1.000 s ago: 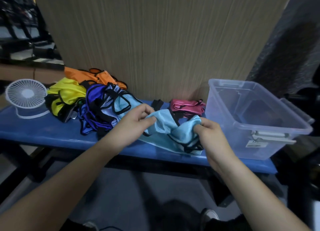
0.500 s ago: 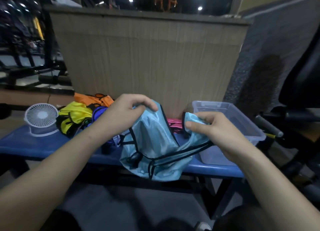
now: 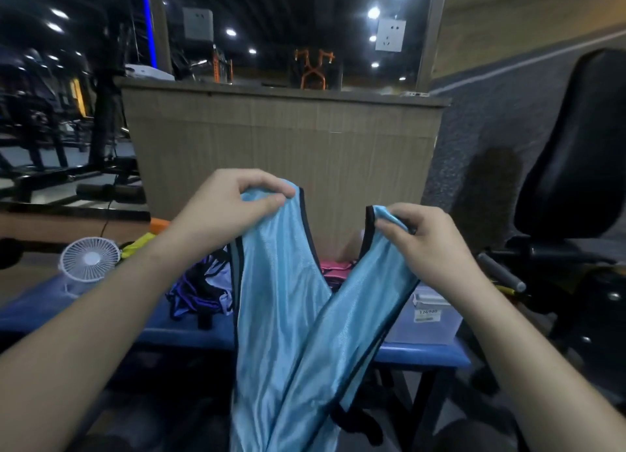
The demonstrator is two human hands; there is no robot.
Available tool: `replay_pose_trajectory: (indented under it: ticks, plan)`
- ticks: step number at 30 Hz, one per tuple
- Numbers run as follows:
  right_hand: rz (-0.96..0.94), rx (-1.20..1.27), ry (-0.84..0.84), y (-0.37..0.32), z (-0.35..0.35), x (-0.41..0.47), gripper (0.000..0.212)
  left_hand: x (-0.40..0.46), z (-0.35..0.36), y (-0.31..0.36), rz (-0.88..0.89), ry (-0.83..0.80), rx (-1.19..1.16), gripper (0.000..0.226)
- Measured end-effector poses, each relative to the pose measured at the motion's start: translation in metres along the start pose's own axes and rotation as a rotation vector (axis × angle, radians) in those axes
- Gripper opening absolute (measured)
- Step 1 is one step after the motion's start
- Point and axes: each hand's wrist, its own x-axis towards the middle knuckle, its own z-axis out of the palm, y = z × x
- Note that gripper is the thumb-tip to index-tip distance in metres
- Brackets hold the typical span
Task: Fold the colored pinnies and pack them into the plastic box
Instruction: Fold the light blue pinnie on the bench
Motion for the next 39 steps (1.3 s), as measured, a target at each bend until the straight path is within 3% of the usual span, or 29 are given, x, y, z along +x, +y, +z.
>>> replay_pose_trajectory:
  ticks: [7, 13, 17, 26, 31, 39]
  plan:
    - [0.036, -0.322, 0.029, 0.021, 0.014, 0.004, 0.038, 0.000, -0.003, -0.028, 0.014, -0.040, 0.322, 0.015]
    - [0.054, -0.455, -0.001, 0.036, 0.018, 0.006, 0.015, 0.003, -0.017, -0.064, -0.018, -0.096, 0.489, 0.020]
    - [-0.018, -0.587, 0.033, 0.042, 0.025, 0.006, 0.018, 0.005, -0.022, -0.081, 0.023, -0.162, 0.597, 0.023]
    - [0.031, -0.615, -0.023, 0.042, 0.035, 0.011, 0.028, 0.005, -0.025, -0.097, -0.009, -0.180, 0.592, 0.044]
    - [0.100, -0.526, -0.078, 0.042, 0.037, 0.014, 0.021, 0.007, -0.027, -0.099, -0.054, -0.168, 0.568, 0.065]
    - [0.195, -0.427, -0.074, 0.046, 0.040, 0.017, 0.018, 0.004, -0.027, -0.105, -0.100, -0.202, 0.565, 0.070]
